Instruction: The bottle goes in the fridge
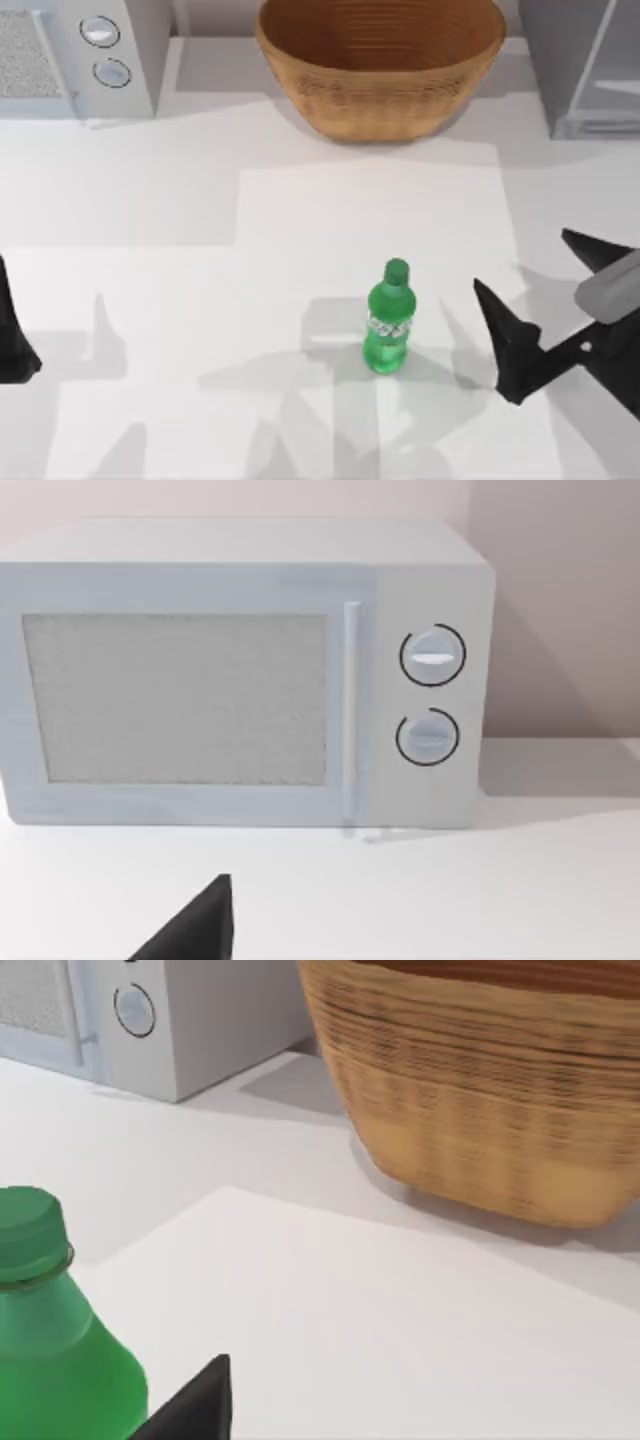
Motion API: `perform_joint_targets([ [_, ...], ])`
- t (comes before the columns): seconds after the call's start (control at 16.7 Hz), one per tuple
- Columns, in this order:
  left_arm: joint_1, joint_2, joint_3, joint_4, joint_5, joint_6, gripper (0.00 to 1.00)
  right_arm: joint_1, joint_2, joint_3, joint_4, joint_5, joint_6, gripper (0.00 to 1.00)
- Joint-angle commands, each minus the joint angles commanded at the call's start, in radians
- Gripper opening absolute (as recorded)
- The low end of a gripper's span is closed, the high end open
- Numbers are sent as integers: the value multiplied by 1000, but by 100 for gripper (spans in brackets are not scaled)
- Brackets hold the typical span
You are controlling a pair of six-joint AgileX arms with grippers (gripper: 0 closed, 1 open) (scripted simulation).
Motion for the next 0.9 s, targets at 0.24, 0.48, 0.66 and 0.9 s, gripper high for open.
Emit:
perform_joint_targets([
  [0.24,0,0,0,0,0,0,100,122,335,18,270,-1,2,100],
  [0.48,0,0,0,0,0,0,100,200,531,28,431,-6,3,100],
  [0.66,0,0,0,0,0,0,100,216,568,30,462,-7,4,100],
  [0.9,0,0,0,0,0,0,100,212,566,26,459,-7,4,100],
])
